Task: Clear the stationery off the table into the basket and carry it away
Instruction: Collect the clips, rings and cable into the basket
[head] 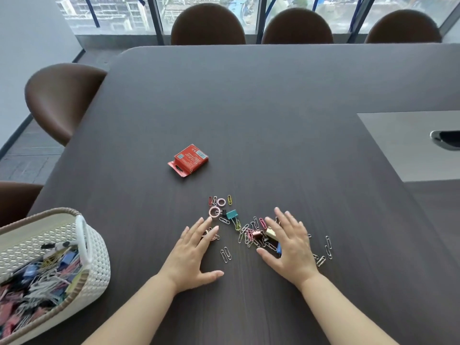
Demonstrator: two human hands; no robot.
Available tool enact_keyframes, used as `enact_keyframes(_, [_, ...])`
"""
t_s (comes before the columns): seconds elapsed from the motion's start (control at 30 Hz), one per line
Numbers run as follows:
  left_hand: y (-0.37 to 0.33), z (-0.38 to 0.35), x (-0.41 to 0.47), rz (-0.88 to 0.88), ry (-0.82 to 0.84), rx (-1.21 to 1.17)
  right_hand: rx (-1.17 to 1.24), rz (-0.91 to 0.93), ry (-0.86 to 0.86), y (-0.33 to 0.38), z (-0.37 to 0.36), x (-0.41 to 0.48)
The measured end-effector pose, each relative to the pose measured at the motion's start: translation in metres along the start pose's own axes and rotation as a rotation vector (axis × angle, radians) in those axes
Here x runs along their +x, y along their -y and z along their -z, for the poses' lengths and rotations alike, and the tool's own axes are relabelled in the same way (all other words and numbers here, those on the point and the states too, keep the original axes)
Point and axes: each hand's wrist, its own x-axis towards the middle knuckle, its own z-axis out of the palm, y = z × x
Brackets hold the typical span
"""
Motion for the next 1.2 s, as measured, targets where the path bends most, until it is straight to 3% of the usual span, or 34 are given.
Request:
enact_keyframes(0.1, [-0.007, 0.007, 0.019, 0.046, 0.029, 0.098, -0.120, -0.070, 0.138, -0.001, -0.002, -0.012])
enact_keyframes(0.2, [-0.012, 0.014, 0.050, 0.099, 0.163, 0.122, -0.219, -0.081, 0.219, 0.006, -0.005, -0.004])
enact_keyframes(0.33, [-0.017, 0.013, 0.085, 0.107, 0.203, 0.175, -0.204, -0.078, 0.117, 0.004, -0.009, 0.023])
enact_keyframes(0.4, [-0.015, 0.010, 0.091, 0.012, 0.107, 0.169, -0.205, -0.074, 0.000, 0.000, -0.015, 0.029])
enact_keyframes(0.5, [-0.010, -0.004, 0.090, -0.190, -0.210, 0.089, -0.176, -0.048, -0.171, -0.005, -0.024, 0.027])
enact_keyframes(0.57, [-0.009, -0.012, 0.087, -0.212, -0.311, 0.066, -0.160, -0.021, -0.246, -0.004, -0.026, 0.024])
enact_keyframes(0.93, [-0.021, -0.013, 0.072, 0.027, -0.427, 0.059, -0.139, -0.024, -0.317, 0.004, -0.029, 0.015])
enact_keyframes(1.2, [-0.026, -0.018, 0.057, -0.016, -0.483, 0.109, -0.192, 0.039, -0.279, 0.004, -0.024, 0.010])
